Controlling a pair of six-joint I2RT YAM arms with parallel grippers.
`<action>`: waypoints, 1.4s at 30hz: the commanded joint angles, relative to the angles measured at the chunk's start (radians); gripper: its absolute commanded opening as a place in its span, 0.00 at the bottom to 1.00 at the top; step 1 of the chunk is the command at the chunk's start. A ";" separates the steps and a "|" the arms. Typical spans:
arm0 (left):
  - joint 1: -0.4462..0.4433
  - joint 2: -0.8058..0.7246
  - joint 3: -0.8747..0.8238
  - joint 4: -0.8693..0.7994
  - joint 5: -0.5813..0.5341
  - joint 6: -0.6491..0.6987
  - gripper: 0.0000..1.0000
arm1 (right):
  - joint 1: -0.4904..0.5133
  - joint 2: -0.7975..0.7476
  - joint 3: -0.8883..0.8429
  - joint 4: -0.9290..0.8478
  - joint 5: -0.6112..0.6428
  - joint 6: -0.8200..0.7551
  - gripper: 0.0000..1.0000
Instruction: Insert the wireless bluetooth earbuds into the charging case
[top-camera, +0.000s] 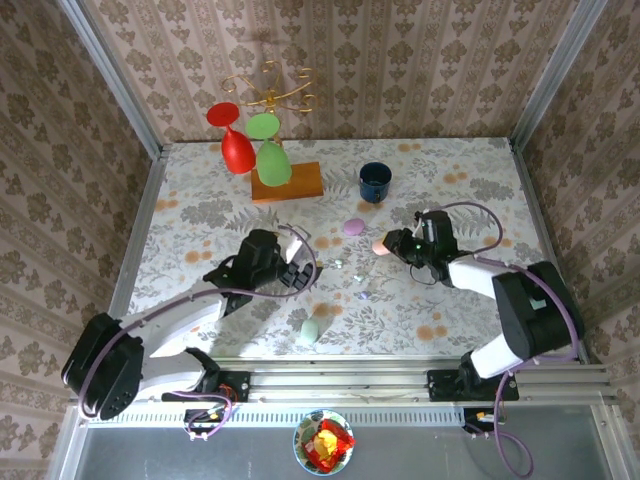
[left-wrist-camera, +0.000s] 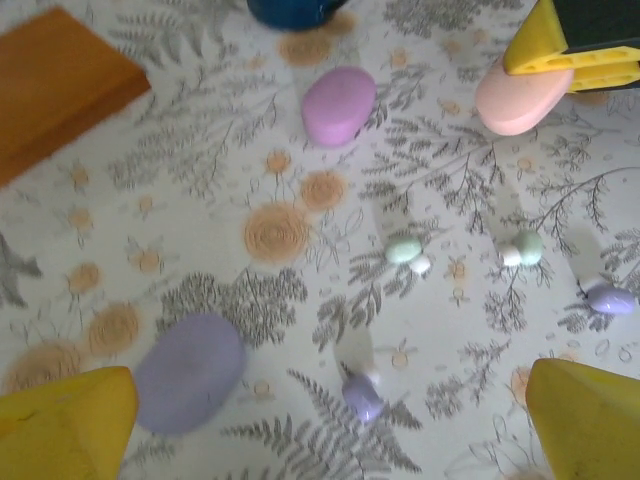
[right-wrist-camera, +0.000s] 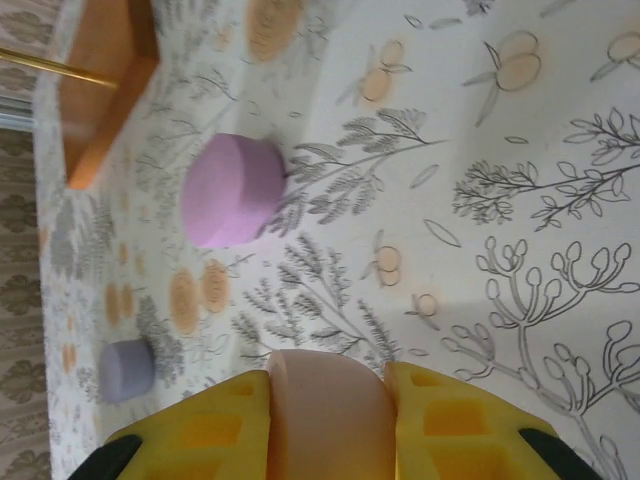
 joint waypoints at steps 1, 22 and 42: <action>0.008 -0.044 0.004 -0.097 0.047 -0.136 1.00 | -0.003 0.042 0.036 0.029 0.004 -0.023 0.14; -0.319 -0.050 0.041 -0.457 -0.383 -0.904 1.00 | -0.018 -0.148 0.150 -0.342 0.175 -0.343 1.00; -0.606 0.330 0.301 -0.744 -0.310 -1.177 0.92 | -0.022 -0.209 0.051 -0.165 0.187 -0.317 1.00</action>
